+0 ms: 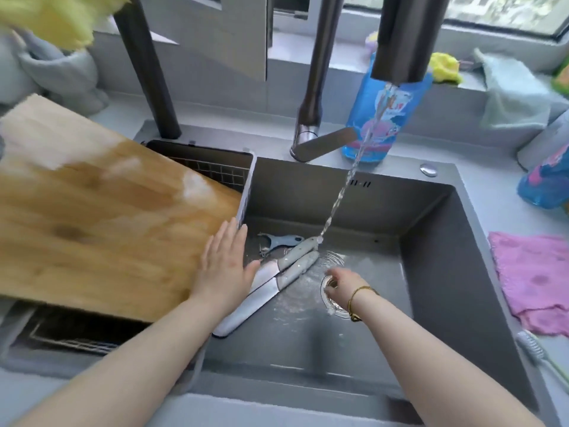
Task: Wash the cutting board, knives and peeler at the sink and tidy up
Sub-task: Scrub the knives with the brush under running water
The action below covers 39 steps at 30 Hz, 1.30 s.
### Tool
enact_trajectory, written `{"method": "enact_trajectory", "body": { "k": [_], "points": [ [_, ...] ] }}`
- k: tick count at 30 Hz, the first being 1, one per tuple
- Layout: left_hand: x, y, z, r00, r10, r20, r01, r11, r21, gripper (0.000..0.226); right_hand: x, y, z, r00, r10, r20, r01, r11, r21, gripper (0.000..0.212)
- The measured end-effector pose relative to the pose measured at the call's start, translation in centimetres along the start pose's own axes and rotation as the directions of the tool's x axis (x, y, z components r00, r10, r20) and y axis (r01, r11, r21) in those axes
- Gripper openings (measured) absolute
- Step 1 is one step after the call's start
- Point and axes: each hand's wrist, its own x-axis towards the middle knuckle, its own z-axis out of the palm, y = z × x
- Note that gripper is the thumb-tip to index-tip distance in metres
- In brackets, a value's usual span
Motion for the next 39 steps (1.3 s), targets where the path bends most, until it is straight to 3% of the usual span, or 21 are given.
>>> {"method": "enact_trajectory", "body": {
  "k": [4, 7, 10, 14, 17, 19, 21, 23, 26, 30, 36, 39],
  "points": [
    [0.6, 0.3, 0.4, 0.999, -0.04, 0.037, 0.035, 0.991, 0.128, 0.066, 5.4, -2.3, -0.1, 0.985, -0.161, 0.058, 0.17, 0.962, -0.212, 0.047],
    [1.0, 0.0, 0.7, 0.999, 0.02, -0.038, -0.009, 0.963, 0.268, 0.082, 8.5, -4.0, -0.2, 0.961, -0.265, 0.086, 0.278, 0.904, -0.325, 0.053],
    [1.4, -0.6, 1.5, 0.998, 0.034, -0.051, -0.018, 0.956, 0.292, 0.078, 10.7, -4.8, 0.1, 0.926, -0.355, 0.127, 0.372, 0.812, -0.45, 0.063],
    [1.4, -0.6, 1.5, 0.999, 0.03, -0.013, -0.026, 0.961, 0.275, 0.073, 12.5, -5.6, 0.5, 0.918, -0.309, 0.248, 0.395, 0.761, -0.515, 0.057],
    [1.3, -0.2, 0.8, 1.0, 0.011, -0.019, -0.006, 0.971, 0.237, 0.073, 12.2, -5.2, 1.0, 0.917, -0.307, 0.253, 0.397, 0.67, -0.627, 0.052],
    [1.3, 0.1, 0.4, 0.998, -0.014, 0.068, -0.004, 0.967, 0.253, 0.069, 12.1, -4.7, 1.3, 0.919, -0.268, 0.289, 0.394, 0.644, -0.656, 0.057],
    [1.2, -0.1, 0.5, 0.991, -0.007, 0.132, -0.025, 0.97, 0.241, 0.059, 11.9, -4.0, 1.6, 0.915, -0.229, 0.333, 0.396, 0.665, -0.633, 0.058],
    [1.2, 0.0, 0.5, 0.994, -0.016, 0.107, -0.009, 0.974, 0.228, 0.058, 11.3, -3.6, 1.7, 0.919, -0.222, 0.326, 0.384, 0.687, -0.617, 0.054],
    [1.1, 0.0, 0.4, 0.991, -0.051, 0.123, 0.026, 0.98, 0.198, 0.057, 10.6, -3.2, 2.1, 0.922, -0.209, 0.327, 0.38, 0.66, -0.648, 0.054],
    [1.1, 0.1, 0.2, 0.986, -0.06, 0.154, 0.03, 0.982, 0.187, 0.057, 9.9, -2.8, 2.6, 0.913, -0.085, 0.4, 0.36, 0.633, -0.686, 0.063],
    [1.2, 0.0, 0.3, 0.99, -0.045, 0.132, 0.026, 0.99, 0.14, 0.057, 8.3, -1.9, 1.9, 0.888, -0.011, 0.459, 0.312, 0.748, -0.586, 0.036],
    [1.1, 0.1, 0.2, 0.99, -0.036, 0.134, 0.017, 0.989, 0.144, 0.057, 7.7, -0.9, 1.8, 0.903, 0.033, 0.429, 0.226, 0.812, -0.537, 0.041]
  ]
}}
